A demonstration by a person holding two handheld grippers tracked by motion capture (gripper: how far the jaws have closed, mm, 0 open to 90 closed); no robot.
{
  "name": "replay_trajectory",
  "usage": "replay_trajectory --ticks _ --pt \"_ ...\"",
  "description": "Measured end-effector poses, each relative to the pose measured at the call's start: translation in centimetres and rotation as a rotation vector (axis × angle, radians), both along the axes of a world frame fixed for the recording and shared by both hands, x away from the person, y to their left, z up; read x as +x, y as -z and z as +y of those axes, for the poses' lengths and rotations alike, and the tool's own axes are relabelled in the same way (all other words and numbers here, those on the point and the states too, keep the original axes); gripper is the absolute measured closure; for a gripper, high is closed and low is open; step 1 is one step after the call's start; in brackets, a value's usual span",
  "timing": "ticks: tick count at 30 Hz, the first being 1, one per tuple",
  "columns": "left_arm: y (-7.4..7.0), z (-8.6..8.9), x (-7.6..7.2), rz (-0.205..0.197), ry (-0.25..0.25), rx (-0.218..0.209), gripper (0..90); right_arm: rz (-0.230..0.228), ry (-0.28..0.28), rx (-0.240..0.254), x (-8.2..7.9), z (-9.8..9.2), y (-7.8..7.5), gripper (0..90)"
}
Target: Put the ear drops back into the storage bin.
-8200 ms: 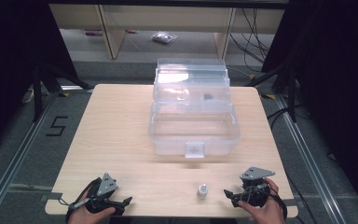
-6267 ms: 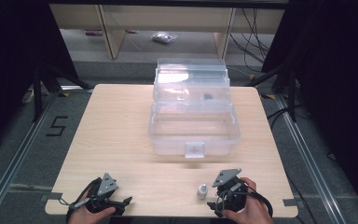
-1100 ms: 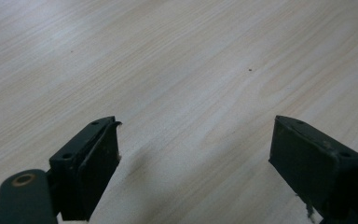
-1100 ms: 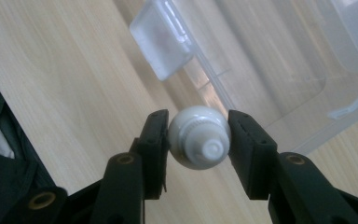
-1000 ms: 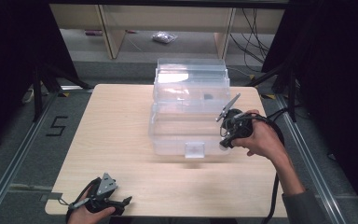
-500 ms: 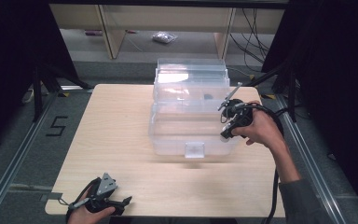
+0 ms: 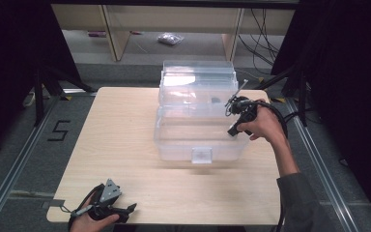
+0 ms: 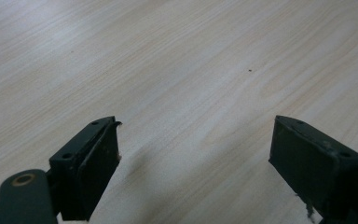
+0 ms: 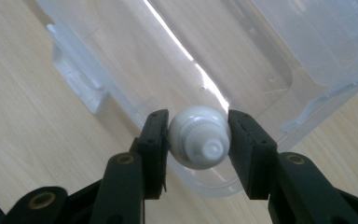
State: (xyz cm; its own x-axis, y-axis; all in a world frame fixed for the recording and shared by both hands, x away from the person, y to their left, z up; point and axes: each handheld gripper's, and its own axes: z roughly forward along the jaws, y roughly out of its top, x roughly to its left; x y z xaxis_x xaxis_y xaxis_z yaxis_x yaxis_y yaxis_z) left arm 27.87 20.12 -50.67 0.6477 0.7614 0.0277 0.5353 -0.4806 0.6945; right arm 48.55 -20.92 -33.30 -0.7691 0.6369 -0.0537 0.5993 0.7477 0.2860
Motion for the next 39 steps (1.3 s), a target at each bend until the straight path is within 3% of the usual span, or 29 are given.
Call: replay_trajectory --ticks 13,15,18,30,39 --pt "0.0 0.0 0.0 -0.001 0.012 0.004 15.1 0.011 0.034 -0.02 1.5 -0.1 1.4 60.1" --pt "0.0 0.0 0.0 -0.007 0.002 0.014 15.1 0.008 0.012 -0.017 1.9 -0.3 1.8 60.1" --pt "0.0 0.0 0.0 -0.005 0.005 0.011 15.0 0.035 0.051 -0.018 2.2 -0.4 2.7 60.1" --pt "0.0 0.0 0.0 -0.005 0.006 0.01 15.1 0.065 0.068 -0.029 3.1 -0.7 5.1 60.1" --pt "0.0 0.0 0.0 -0.005 0.007 0.011 15.1 0.092 0.083 -0.052 3.7 -0.1 5.9 60.1"
